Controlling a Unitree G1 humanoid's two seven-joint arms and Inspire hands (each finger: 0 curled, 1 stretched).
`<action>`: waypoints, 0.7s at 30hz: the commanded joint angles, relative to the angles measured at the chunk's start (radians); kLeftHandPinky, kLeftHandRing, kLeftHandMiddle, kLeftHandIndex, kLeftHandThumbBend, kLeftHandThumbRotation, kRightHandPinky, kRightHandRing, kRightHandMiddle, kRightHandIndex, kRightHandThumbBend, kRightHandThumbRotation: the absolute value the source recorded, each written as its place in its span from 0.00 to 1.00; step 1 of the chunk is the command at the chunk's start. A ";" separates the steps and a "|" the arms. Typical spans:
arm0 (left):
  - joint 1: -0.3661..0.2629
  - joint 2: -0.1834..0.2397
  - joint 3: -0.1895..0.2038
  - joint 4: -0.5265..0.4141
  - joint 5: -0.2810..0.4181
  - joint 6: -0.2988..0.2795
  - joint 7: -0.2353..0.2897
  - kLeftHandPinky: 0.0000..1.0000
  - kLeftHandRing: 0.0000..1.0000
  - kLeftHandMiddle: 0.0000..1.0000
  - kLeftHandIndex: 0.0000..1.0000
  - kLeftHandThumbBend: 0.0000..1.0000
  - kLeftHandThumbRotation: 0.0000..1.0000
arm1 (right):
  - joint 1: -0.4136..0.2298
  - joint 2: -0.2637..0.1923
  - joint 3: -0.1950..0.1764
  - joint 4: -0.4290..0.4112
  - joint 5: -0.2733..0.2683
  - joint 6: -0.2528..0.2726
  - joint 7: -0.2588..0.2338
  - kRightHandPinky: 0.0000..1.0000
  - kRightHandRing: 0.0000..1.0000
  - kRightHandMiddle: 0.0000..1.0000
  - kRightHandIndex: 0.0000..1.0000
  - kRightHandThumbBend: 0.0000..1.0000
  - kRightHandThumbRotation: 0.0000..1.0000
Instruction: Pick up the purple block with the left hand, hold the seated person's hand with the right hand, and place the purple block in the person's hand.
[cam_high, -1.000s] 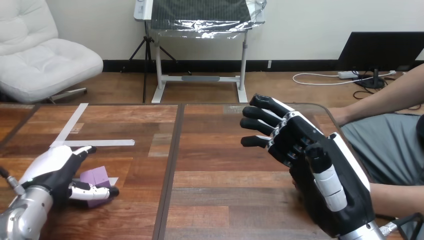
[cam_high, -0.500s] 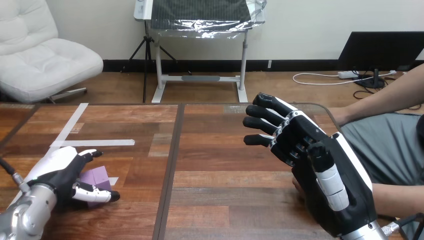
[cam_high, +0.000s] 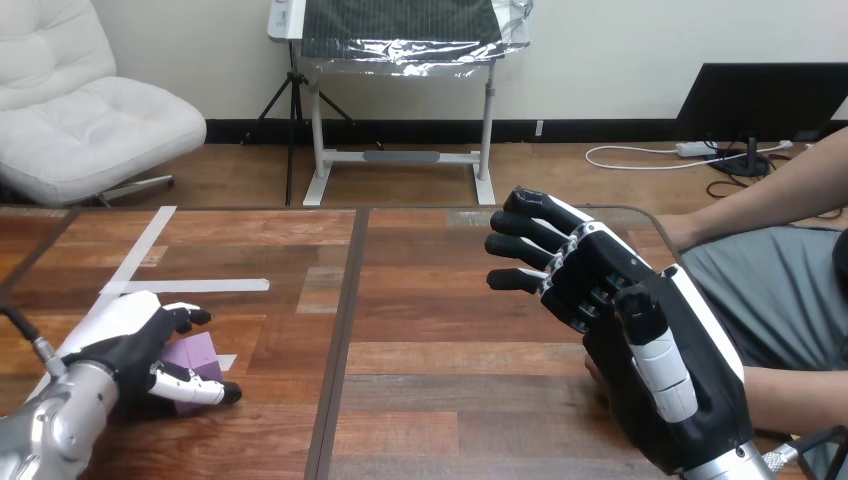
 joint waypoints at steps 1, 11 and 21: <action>-0.088 0.028 -0.016 -0.008 0.013 0.010 -0.002 0.83 0.86 0.86 0.85 0.83 0.35 | -0.053 -0.004 -0.006 -0.039 0.009 -0.011 0.001 0.75 0.83 0.84 0.84 0.88 0.81; -0.103 0.017 -0.034 -0.015 0.022 0.075 -0.010 0.68 0.85 0.86 0.83 0.82 0.31 | -0.052 -0.005 -0.009 -0.042 0.013 -0.008 0.001 0.75 0.83 0.84 0.85 0.89 0.80; -0.118 0.013 -0.070 -0.015 0.066 0.130 0.005 0.62 0.80 0.81 0.79 0.75 0.19 | -0.048 -0.005 -0.009 -0.045 0.005 -0.009 -0.005 0.75 0.83 0.83 0.84 0.89 0.80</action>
